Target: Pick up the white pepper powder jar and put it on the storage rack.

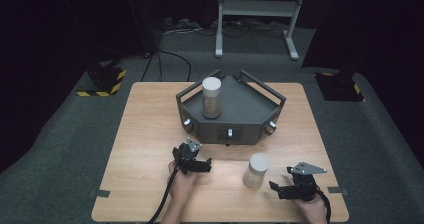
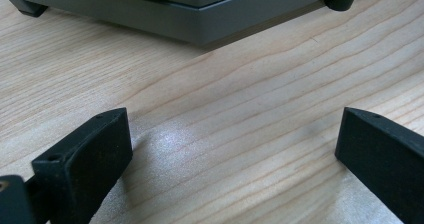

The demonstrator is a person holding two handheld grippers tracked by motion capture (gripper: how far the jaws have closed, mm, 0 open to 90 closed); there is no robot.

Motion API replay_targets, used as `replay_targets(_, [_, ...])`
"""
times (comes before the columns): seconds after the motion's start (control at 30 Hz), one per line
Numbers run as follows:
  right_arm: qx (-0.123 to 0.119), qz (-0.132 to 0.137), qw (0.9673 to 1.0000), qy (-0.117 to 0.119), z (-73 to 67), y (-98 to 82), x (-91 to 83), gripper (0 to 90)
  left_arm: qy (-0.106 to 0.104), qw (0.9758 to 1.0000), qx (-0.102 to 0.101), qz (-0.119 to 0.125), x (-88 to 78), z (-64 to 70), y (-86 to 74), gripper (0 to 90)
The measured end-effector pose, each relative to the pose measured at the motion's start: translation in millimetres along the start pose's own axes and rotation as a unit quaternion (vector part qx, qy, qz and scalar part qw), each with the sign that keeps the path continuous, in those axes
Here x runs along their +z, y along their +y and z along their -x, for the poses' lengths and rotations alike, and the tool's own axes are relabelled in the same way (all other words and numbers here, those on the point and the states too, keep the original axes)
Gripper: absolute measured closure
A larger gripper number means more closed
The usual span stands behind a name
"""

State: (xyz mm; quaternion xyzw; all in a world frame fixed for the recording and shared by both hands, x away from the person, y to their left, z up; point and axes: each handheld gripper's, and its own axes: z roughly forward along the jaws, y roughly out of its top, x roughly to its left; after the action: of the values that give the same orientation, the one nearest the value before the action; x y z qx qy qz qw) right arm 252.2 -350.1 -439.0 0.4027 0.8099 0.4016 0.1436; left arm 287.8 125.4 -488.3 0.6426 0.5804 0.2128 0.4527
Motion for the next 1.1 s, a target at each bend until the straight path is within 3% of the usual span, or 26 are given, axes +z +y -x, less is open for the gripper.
replay_targets(0.5, [-0.039,0.017,0.9976,0.055,-13.9,4.4,6.1,2.3,0.0,1.0,0.0,0.0,0.0,0.1,0.0,1.7])
replay_targets(1.1, [-0.054,0.039,0.9956,0.067,-28.8,22.0,28.1,9.3,0.0,1.0,0.0,0.0,0.0,0.0,0.0,1.6])
